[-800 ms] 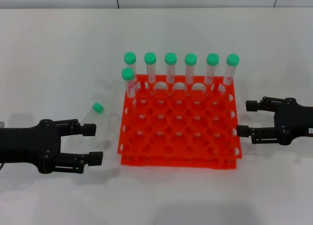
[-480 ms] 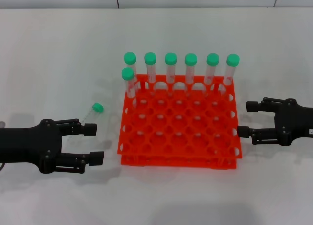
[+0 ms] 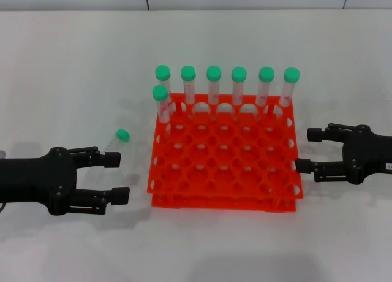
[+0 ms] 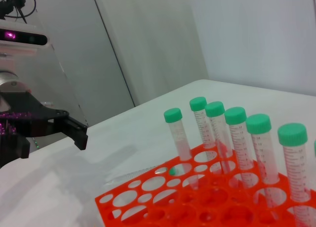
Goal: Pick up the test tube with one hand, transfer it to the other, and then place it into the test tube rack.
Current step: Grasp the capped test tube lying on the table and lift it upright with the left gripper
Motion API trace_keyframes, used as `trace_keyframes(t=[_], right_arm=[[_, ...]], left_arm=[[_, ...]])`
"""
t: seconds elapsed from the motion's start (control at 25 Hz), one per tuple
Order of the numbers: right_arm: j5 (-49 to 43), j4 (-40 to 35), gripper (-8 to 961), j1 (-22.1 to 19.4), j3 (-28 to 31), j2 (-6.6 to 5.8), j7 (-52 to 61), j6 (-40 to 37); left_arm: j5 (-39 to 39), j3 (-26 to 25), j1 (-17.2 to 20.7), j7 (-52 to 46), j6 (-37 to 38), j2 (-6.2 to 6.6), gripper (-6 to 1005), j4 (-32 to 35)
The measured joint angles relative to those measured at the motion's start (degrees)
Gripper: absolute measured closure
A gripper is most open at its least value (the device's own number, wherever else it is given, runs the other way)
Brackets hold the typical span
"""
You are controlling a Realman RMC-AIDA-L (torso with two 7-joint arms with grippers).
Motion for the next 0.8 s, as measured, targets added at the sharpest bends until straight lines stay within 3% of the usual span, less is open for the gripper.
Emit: trace_keyframes(t=[0.28,0.36,0.4,0.48,0.64,0.8], right_arm=[[0.0,-0.1,112,-0.1,0.2,0.42,0.0,-0.2],[0.1,-0.1,112,-0.1,0.7,0.60,0.0,-0.4],[0.1,-0.2,112,-0.1,1.1,0.71,0.0,-0.5],[0.2,-0.3,112,-0.1,1.4,0.89,0.1,-0.6],[1.0,-0.4,112,0.0,1.6,1.04,0.3,-0.6],[2.5,-0.5,112,0.0,1.6,1.10,0.3,-0.6]], left_arm=[[0.0,0.0,0.1,-1.3,0.0,0.47,137,0.4],[0.1,-0.3,-0.3,-4.1,0.0,1.20,137,1.5],[1.1,-0.3,-1.0,-7.7,0.4,2.41,137,3.0],[2.9,-0.2,-1.6,-10.6,0.8,3.28,137,4.4],[10.6,-0.2,-4.4,-19.0,1.3,4.80,137,7.4],[22.0,-0.1,-8.8,-25.5,1.1,5.34,138,8.3]])
